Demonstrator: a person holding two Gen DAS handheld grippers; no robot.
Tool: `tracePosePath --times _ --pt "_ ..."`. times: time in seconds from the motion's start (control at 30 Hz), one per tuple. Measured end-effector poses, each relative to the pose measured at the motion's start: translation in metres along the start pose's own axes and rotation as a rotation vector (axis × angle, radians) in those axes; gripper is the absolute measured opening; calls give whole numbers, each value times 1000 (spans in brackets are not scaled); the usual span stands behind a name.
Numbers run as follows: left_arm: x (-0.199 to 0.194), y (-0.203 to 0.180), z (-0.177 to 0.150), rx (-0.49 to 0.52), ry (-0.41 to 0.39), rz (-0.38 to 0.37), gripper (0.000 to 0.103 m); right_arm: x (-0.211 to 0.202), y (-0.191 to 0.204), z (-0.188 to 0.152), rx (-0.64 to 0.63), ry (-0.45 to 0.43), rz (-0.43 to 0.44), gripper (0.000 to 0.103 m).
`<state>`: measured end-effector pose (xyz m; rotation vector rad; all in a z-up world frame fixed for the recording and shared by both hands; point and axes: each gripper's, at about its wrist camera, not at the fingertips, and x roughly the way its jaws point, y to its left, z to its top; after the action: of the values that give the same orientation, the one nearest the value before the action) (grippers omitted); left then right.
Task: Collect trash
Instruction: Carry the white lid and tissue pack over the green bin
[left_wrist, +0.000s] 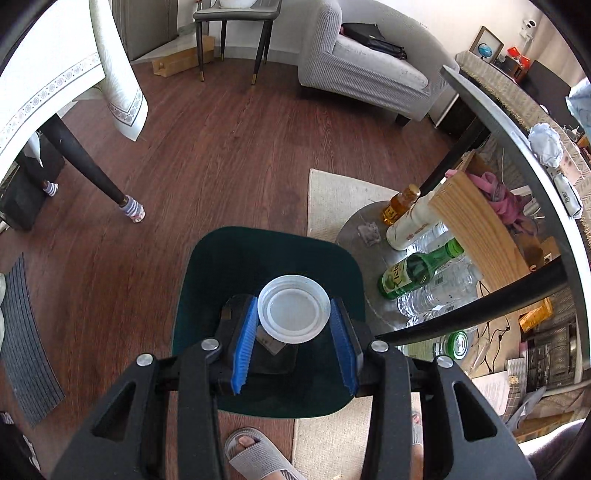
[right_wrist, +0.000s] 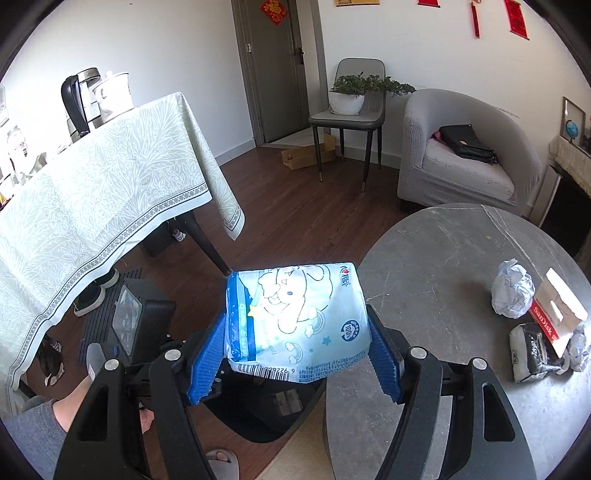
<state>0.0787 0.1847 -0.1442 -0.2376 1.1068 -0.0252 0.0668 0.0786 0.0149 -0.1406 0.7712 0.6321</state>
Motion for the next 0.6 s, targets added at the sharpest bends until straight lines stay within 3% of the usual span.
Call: tracePosePath --times 0.37,0.6 --pt "30 6 -15 4 101 -7 44 28 30 2 -39 48 31 71" --pt "23 15 -16 -1 86 -5 49 44 37 1 -41 74 35 71"
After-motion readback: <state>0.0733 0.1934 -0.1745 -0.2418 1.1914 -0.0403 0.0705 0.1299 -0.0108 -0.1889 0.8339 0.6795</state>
